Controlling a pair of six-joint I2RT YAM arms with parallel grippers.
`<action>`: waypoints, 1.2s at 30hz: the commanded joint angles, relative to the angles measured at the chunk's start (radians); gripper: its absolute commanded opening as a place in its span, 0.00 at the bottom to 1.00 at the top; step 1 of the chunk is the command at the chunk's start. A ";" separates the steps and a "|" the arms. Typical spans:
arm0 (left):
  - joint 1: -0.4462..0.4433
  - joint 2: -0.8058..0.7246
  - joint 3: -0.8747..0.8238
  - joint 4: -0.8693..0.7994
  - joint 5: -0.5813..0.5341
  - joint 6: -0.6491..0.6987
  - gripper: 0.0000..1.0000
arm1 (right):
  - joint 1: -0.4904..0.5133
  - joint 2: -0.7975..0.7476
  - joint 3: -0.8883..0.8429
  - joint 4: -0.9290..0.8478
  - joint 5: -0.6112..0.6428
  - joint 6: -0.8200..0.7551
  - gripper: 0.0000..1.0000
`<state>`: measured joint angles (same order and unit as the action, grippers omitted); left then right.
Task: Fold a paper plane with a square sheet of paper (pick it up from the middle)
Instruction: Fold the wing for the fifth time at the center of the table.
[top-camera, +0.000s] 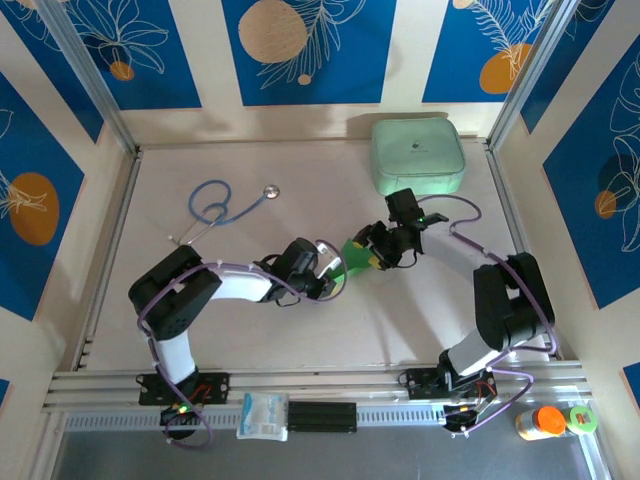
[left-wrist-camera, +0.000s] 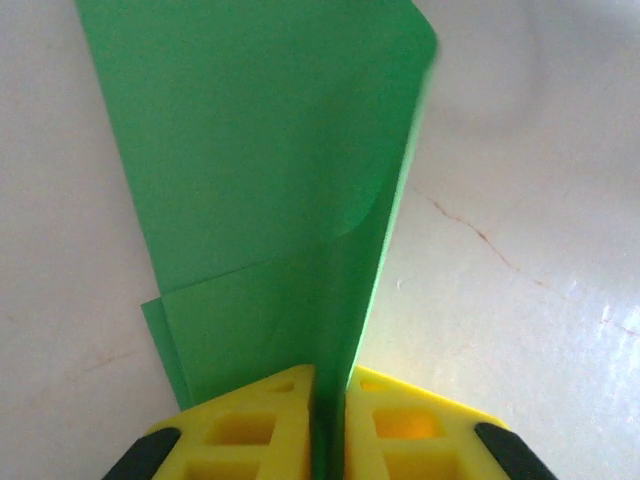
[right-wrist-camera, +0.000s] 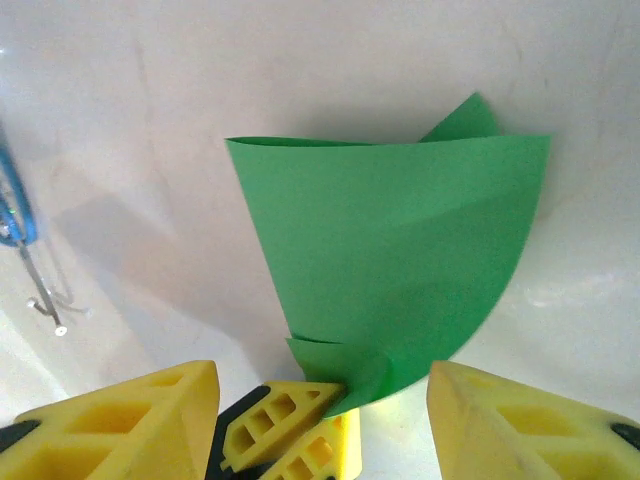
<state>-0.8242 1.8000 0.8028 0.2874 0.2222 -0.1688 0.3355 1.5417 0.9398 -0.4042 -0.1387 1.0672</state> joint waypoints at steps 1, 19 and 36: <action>0.030 -0.024 -0.043 0.111 0.068 -0.123 0.14 | -0.018 -0.043 -0.059 0.089 -0.027 -0.102 0.58; 0.119 0.003 -0.156 0.440 0.198 -0.482 0.11 | -0.006 -0.051 -0.172 0.248 -0.089 -0.282 0.57; 0.134 0.083 -0.209 0.600 0.215 -0.722 0.09 | 0.050 0.153 -0.042 0.228 -0.145 -0.419 0.56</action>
<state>-0.7002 1.8679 0.6064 0.8391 0.4141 -0.8417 0.3798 1.6745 0.8780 -0.1566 -0.2638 0.6830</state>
